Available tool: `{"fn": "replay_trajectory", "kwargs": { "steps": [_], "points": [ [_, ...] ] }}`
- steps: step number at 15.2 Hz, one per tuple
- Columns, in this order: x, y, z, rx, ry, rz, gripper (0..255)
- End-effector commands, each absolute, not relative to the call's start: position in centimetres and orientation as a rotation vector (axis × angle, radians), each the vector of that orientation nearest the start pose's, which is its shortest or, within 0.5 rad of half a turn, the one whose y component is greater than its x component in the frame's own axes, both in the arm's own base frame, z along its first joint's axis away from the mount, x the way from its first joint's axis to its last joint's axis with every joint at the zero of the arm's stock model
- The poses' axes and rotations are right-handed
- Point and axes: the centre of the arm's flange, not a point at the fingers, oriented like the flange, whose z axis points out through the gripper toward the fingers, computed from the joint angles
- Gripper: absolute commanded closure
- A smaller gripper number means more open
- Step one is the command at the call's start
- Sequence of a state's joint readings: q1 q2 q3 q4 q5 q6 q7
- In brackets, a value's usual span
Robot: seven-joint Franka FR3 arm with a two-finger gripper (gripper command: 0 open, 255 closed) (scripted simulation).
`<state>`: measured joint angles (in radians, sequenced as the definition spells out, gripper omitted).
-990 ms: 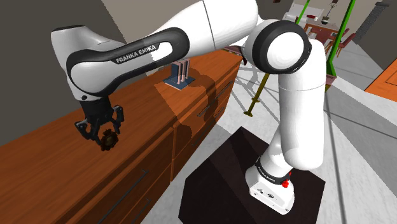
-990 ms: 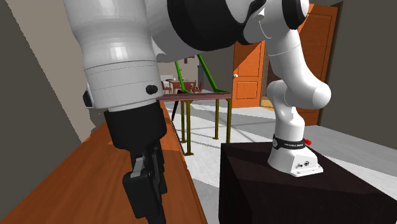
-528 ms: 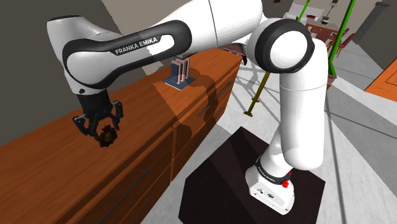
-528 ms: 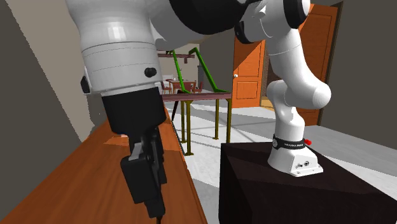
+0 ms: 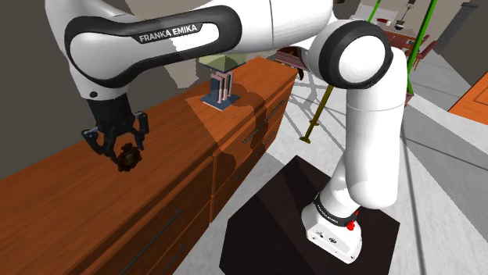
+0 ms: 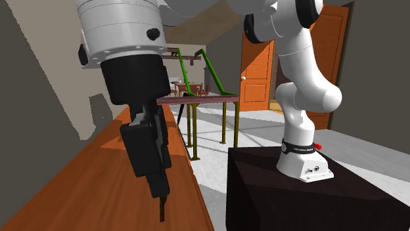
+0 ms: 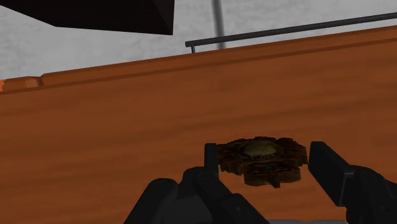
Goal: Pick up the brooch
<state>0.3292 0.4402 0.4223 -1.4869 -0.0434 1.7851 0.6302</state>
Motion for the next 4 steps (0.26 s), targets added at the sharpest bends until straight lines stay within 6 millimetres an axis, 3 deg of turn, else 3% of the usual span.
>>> {"fn": "replay_trajectory", "kwargs": {
  "steps": [1,4],
  "points": [
    [51.78,42.15,44.04,-3.089,-0.164,0.258,255],
    [51.78,42.14,44.65,-3.089,-0.164,0.258,255]
  ]
}}
